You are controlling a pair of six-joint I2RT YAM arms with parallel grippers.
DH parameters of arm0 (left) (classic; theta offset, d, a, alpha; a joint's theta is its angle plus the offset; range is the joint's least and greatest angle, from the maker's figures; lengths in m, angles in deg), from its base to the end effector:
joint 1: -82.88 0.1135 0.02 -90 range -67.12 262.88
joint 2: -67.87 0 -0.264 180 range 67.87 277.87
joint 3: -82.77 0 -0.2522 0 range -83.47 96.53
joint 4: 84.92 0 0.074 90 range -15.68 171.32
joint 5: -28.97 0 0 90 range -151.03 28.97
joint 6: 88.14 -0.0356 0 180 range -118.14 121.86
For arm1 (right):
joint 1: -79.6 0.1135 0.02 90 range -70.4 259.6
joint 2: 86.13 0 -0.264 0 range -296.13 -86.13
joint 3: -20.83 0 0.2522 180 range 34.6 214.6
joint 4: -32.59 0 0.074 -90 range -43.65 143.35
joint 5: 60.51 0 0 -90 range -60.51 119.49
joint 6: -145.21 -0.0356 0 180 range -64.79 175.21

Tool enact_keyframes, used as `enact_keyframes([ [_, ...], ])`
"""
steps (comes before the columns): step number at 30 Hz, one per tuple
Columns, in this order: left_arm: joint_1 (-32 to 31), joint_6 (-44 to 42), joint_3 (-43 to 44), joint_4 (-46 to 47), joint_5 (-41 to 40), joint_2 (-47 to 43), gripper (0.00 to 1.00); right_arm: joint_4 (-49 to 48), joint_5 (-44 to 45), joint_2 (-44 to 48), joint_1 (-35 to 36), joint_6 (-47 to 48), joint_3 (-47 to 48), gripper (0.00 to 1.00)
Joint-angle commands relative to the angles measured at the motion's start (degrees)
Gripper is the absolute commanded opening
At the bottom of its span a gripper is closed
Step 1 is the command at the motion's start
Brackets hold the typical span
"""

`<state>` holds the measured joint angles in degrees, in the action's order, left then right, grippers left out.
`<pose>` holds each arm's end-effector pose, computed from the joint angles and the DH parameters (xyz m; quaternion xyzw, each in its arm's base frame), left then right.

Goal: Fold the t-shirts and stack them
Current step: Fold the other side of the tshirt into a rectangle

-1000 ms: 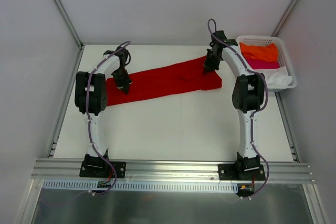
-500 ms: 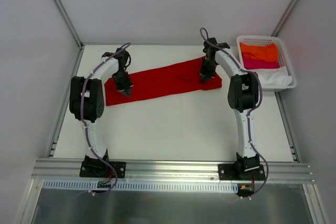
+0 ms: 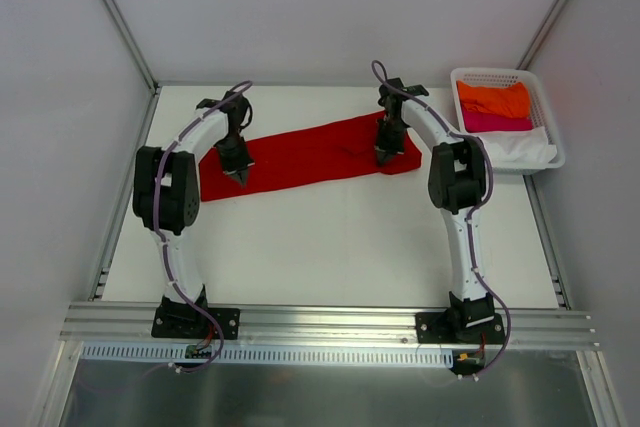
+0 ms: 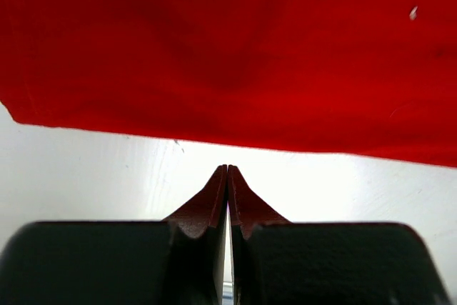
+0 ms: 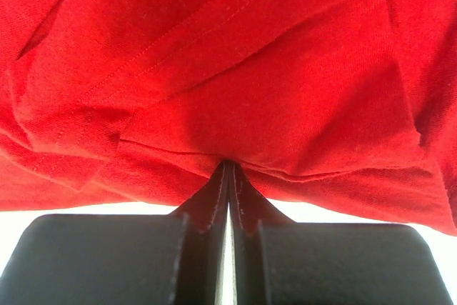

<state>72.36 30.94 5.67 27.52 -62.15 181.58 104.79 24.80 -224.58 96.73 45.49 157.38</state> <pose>0.3894 -0.0716 0.2006 -0.1614 0.9816 -0.0252 0.0986 0.4766 0.1499 0.1750 -0.0696 0.9871 0.0715 0.1250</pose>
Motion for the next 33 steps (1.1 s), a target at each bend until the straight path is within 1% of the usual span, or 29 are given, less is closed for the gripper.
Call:
enact_keyframes([
  [1,-0.11,-0.60,3.75,-1.22,-4.40,1.77,0.00,3.00,0.64,1.08,0.63,0.49,1.32,0.01],
  [4,-0.11,-1.04,6.30,-1.31,-6.16,3.62,0.00,3.00,1.00,1.43,0.72,0.58,0.62,0.01],
  [9,0.59,-1.48,10.87,-2.10,-4.85,6.61,0.00,2.39,0.47,3.89,0.72,0.84,1.23,0.00],
  [10,0.59,-1.66,11.31,-2.18,-4.76,6.96,0.00,1.95,-0.75,5.02,0.72,0.84,1.58,0.02],
  [15,0.59,-2.01,10.35,-2.27,-4.85,7.93,0.00,1.07,-4.88,5.21,0.89,-0.47,4.74,0.02],
  [16,0.68,-2.01,10.26,-2.27,-4.68,7.93,0.00,1.15,-6.37,4.95,0.89,-0.65,4.75,0.01],
  [20,0.68,-2.01,10.35,-2.19,-5.29,9.07,0.00,0.28,-8.84,4.07,1.42,-0.04,4.22,0.00],
  [23,0.77,-2.19,11.31,-1.92,-4.33,10.74,0.00,-3.41,-11.31,5.65,1.68,-0.74,2.64,0.02],
  [25,1.12,-1.66,12.28,-1.40,-1.96,11.18,0.00,-4.91,-12.27,5.83,1.68,-0.92,3.33,0.06],
  [27,1.12,-0.87,13.07,-0.96,-1.51,11.01,0.00,-4.91,-12.80,5.13,1.68,-0.83,3.78,0.09],
  [29,1.12,-0.60,13.77,-0.96,-1.77,10.92,0.00,-5.34,-13.50,4.69,1.68,-0.66,3.70,0.20],
  [30,1.12,-0.60,14.47,-0.96,-2.04,11.01,0.02,-5.52,-14.11,4.51,1.68,-0.66,3.69,0.28],
  [32,1.21,-0.87,14.83,-0.96,-2.21,10.92,0.07,-6.23,-14.56,4.24,1.86,-0.74,3.78,0.32],
  [33,1.12,-0.95,14.83,-0.96,-2.48,10.92,0.14,-6.31,-14.30,4.24,1.69,-0.74,3.96,0.37],
])
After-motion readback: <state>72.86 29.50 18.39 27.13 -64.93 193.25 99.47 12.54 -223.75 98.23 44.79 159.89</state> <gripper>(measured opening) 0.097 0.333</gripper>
